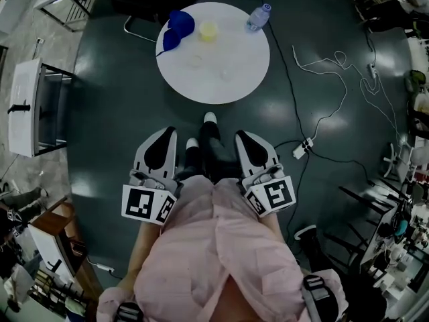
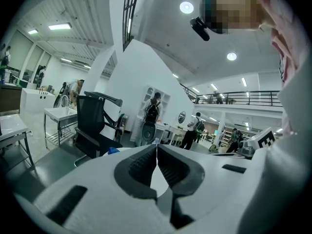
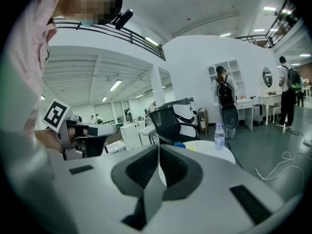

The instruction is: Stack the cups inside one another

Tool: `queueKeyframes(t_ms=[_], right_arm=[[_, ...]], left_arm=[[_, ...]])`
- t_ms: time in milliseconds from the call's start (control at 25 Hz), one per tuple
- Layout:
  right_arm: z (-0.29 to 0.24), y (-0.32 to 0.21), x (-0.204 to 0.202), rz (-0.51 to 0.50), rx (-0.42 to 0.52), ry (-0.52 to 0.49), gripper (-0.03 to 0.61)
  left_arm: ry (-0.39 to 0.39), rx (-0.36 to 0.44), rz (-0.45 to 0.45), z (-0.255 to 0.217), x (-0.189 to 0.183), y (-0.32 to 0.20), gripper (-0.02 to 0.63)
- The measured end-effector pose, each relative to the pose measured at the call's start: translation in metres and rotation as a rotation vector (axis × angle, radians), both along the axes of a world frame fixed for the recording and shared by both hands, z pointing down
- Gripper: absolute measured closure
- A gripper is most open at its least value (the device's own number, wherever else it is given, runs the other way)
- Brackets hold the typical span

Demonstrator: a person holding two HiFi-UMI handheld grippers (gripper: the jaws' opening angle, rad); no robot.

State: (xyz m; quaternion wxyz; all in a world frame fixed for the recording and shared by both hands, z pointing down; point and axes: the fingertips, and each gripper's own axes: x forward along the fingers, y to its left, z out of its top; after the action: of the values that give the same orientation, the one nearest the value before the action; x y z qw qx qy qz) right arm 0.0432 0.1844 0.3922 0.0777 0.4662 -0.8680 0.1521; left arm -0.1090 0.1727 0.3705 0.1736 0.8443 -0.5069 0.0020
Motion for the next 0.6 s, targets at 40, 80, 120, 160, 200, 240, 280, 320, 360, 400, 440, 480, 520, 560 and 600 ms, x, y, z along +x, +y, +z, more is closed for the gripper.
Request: queueKeyframes(t_ms=[40, 80, 120, 160, 200, 240, 280, 320, 360, 400, 440, 480, 520, 560, 600], right_arm=[[0.0, -0.007, 0.002, -0.003, -0.002, -0.002, 0.545], [-0.001, -0.014, 0.004, -0.005, -0.002, -0.004, 0.545], [-0.001, -0.023, 0.006, -0.009, -0.002, -0.005, 0.545], [-0.001, -0.032, 0.008, -0.014, -0.002, -0.005, 0.545], [-0.001, -0.041, 0.01, -0.021, -0.002, -0.005, 0.545], [-0.001, -0.05, 0.013, -0.028, -0.002, -0.004, 0.545], [-0.001, -0.06, 0.016, -0.035, -0.001, -0.004, 0.545], [-0.001, -0.07, 0.019, -0.04, 0.001, -0.004, 0.545], [-0.001, -0.08, 0.022, -0.044, 0.002, -0.005, 0.545], [-0.001, -0.089, 0.025, -0.048, 0.004, -0.006, 0.545], [-0.001, -0.098, 0.028, -0.053, 0.005, -0.007, 0.545], [-0.001, -0.106, 0.031, -0.058, 0.007, -0.008, 0.545], [-0.001, -0.114, 0.034, -0.063, 0.01, -0.007, 0.545], [0.0, -0.122, 0.037, -0.069, 0.012, -0.006, 0.545], [0.001, -0.129, 0.04, -0.073, 0.013, -0.006, 0.545]], left_arm=[[-0.001, -0.002, -0.004, 0.0, 0.001, -0.006, 0.594], [-0.002, -0.002, -0.009, -0.001, 0.003, -0.013, 0.594], [-0.004, -0.001, -0.017, -0.001, 0.004, -0.021, 0.594], [-0.005, -0.001, -0.026, -0.002, 0.005, -0.029, 0.594], [-0.005, 0.0, -0.035, -0.002, 0.007, -0.036, 0.594], [-0.004, 0.002, -0.044, -0.003, 0.009, -0.044, 0.594], [-0.003, 0.003, -0.053, -0.003, 0.01, -0.053, 0.594], [0.0, 0.005, -0.063, -0.003, 0.012, -0.061, 0.594], [0.004, 0.006, -0.072, -0.004, 0.014, -0.07, 0.594], [0.007, 0.008, -0.082, -0.004, 0.016, -0.078, 0.594], [0.008, 0.01, -0.092, -0.005, 0.018, -0.086, 0.594], [0.009, 0.013, -0.101, -0.005, 0.021, -0.092, 0.594], [0.009, 0.016, -0.109, -0.006, 0.023, -0.099, 0.594], [0.009, 0.02, -0.117, -0.006, 0.025, -0.105, 0.594], [0.009, 0.025, -0.125, -0.006, 0.027, -0.111, 0.594]])
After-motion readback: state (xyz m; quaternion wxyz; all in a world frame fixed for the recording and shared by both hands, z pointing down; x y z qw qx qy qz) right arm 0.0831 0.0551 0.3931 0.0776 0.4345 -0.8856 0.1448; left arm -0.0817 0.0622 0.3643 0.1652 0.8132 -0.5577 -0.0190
